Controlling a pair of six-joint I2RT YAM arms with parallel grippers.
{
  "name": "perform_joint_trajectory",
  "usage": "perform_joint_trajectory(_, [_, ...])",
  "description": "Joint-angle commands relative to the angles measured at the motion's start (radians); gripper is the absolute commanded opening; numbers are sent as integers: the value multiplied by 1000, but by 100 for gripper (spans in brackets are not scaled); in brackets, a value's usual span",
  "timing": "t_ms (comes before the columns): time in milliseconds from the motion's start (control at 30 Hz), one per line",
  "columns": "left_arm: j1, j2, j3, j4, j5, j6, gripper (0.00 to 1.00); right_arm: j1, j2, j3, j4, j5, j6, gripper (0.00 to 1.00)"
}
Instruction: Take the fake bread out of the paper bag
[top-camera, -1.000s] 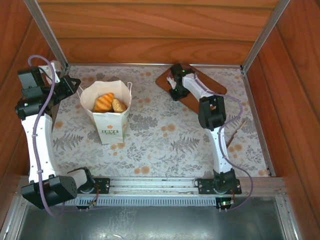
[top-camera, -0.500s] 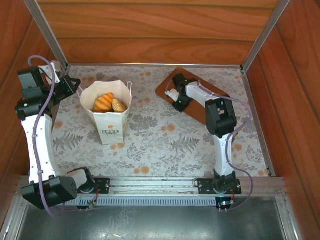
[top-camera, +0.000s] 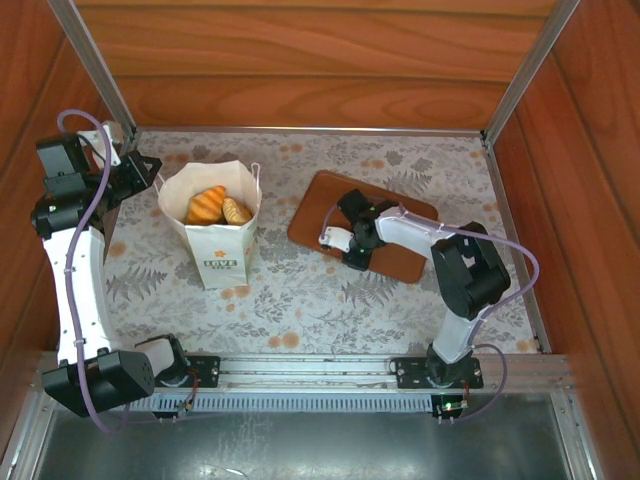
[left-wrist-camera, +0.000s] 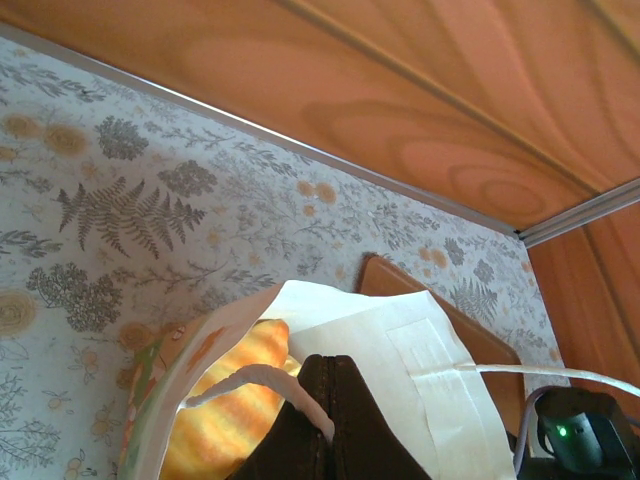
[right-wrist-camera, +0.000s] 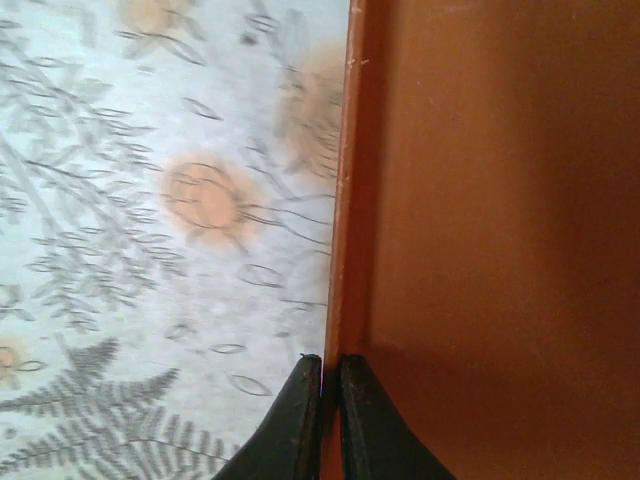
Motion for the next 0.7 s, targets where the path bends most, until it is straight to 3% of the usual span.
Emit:
perform_joint_trajectory(0, [10, -6, -8, 15, 16, 18, 0, 51, -42, -49, 25, -90, -115, 10])
perform_joint_trajectory(333, [11, 4, -15, 15, 28, 50, 0, 103, -158, -217, 127, -22, -246, 9])
perform_joint_trajectory(567, [11, 34, 2, 15, 47, 47, 0, 89, -60, -183, 227, 62, -309, 7])
perform_joint_trajectory(667, [10, 34, 5, 15, 52, 47, 0, 66, -6, -109, 177, 79, -282, 6])
